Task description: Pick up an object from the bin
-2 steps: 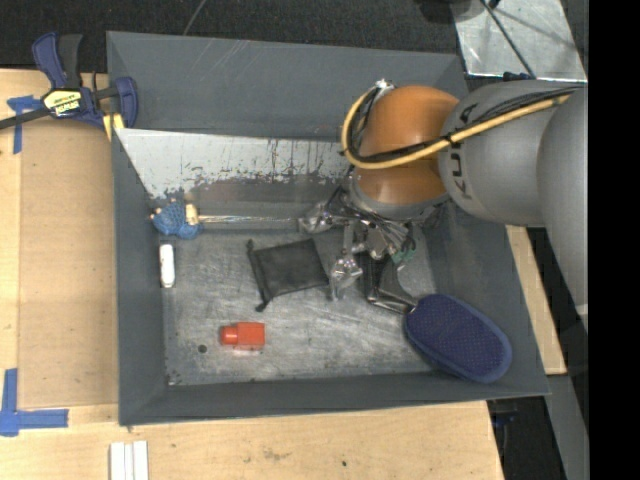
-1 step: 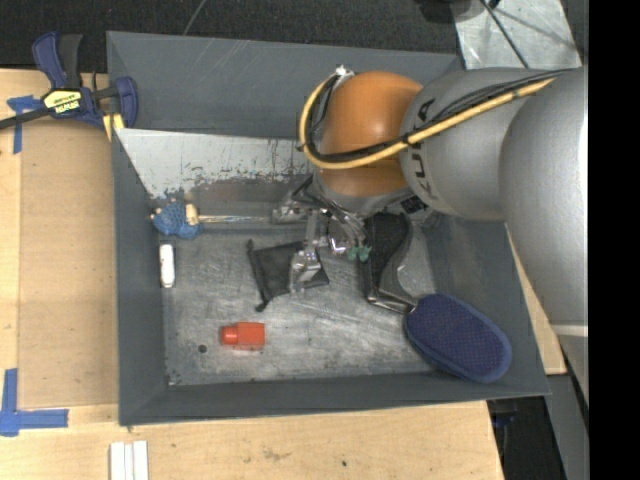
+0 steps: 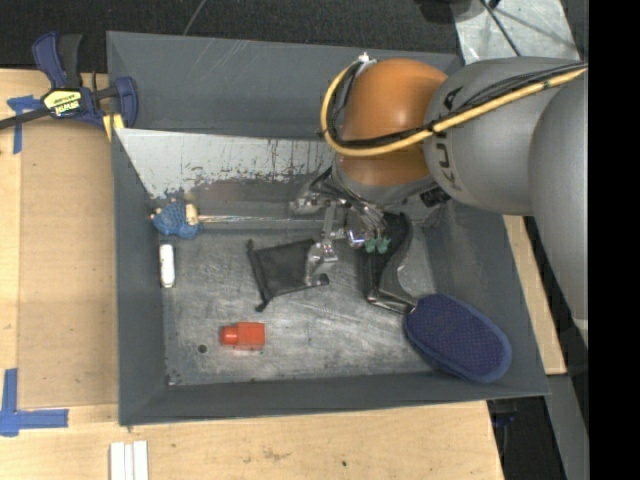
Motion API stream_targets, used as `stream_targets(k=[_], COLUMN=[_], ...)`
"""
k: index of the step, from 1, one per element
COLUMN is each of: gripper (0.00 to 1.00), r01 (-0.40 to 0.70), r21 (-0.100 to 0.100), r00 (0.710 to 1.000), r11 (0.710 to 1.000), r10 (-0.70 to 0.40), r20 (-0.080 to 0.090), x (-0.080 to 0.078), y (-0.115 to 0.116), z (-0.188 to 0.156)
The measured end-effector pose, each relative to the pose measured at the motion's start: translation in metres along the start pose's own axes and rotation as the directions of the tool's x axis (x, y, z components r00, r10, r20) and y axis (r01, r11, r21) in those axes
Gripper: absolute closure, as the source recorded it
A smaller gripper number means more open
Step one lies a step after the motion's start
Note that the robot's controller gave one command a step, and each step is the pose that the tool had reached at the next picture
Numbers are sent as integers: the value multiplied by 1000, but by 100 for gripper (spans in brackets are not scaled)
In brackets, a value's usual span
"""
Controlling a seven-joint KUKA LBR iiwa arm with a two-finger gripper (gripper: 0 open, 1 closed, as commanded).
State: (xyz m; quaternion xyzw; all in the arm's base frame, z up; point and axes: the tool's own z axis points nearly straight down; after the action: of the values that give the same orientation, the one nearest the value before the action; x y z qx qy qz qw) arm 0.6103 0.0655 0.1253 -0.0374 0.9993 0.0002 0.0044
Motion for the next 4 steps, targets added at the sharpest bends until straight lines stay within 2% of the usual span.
stream_targets(k=[1,2,3,4], gripper=[0,0,100,100], r01=[-101,-99,-100,-99], r21=[0,0,-2,0], r00=[995,995,995,995], r11=[995,995,995,995], r10=[101,99,100,99], r20=[-4,-5,14,-2], x=[-5,-6,-11,-13], y=[7,7,7,7], z=[52,49,45,37])
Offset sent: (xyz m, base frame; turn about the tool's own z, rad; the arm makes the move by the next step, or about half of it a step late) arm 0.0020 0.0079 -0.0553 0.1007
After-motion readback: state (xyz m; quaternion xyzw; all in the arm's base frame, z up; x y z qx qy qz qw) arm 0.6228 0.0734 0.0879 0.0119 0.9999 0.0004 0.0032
